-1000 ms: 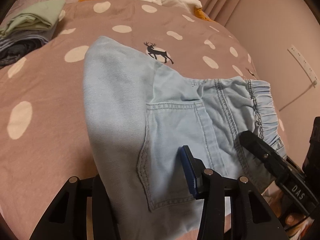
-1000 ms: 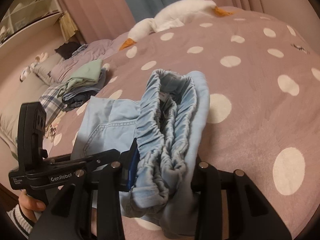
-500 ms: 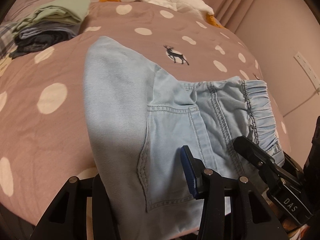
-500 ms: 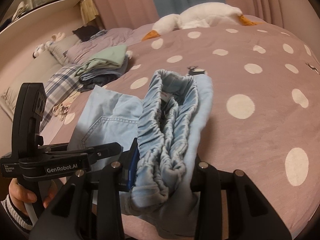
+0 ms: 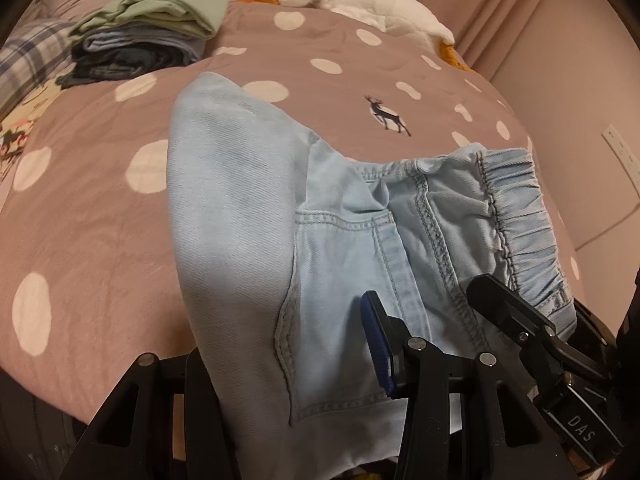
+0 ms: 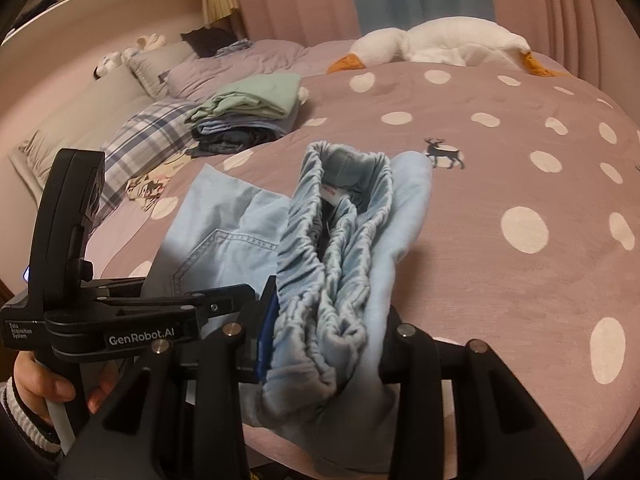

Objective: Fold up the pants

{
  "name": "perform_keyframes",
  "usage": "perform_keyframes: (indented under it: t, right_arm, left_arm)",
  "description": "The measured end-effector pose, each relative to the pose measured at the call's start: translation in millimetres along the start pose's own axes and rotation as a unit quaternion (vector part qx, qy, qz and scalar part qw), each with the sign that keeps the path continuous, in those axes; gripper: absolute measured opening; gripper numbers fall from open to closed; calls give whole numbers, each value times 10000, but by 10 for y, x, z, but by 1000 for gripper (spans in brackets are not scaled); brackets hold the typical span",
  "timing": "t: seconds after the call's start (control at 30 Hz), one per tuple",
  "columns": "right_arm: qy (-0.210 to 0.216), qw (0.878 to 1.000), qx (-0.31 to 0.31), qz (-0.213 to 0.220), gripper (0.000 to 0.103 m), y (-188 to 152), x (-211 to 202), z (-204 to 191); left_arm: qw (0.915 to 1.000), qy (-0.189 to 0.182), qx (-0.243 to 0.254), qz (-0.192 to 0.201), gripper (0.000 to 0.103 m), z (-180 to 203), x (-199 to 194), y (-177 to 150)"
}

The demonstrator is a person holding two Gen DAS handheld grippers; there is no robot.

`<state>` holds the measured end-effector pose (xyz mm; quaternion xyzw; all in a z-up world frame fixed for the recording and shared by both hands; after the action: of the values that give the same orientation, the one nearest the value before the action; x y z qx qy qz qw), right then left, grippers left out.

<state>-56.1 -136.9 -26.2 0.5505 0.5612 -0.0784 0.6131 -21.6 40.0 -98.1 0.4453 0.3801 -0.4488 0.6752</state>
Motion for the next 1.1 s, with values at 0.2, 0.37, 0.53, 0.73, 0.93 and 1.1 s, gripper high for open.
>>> perform_keyframes:
  t: [0.2, 0.37, 0.53, 0.73, 0.93, 1.1]
  right_arm:
    - [4, 9997, -237, -89, 38, -16, 33, -154]
    - [5, 9994, -338, -57, 37, -7, -3, -253]
    - [-31, 9992, -393, 68, 38, -1, -89, -319]
    - [-76, 9987, -435, 264, 37, -28, -235, -424]
    - [-199, 9968, -561, 540, 37, -96, -455, -519]
    - [-286, 9953, -613, 699, 37, -150, -607, -545]
  left_arm:
    - [9999, 4, -147, 9, 46, -109, -48, -71]
    - [9998, -33, -181, 56, 46, -150, -105, -79]
    - [9997, -46, -112, 231, 46, -143, -235, -84]
    - [9991, -55, -13, 432, 46, -132, -392, -131]
    - [9973, -194, 57, 700, 46, -81, -576, -221]
    - [9965, -218, 160, 791, 46, 27, -636, -272]
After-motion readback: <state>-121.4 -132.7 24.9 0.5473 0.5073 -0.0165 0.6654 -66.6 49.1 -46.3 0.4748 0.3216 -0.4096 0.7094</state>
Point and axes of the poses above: each gripper's, at about its wrist camera, not at the fingertips, and x roughly the way its jaws point, z to its right, y to its top, the point moved 2 cm from there along x, roughly the way its jaws point, and after that the axes turned 14 degrees about -z, right-handed, at the moved point
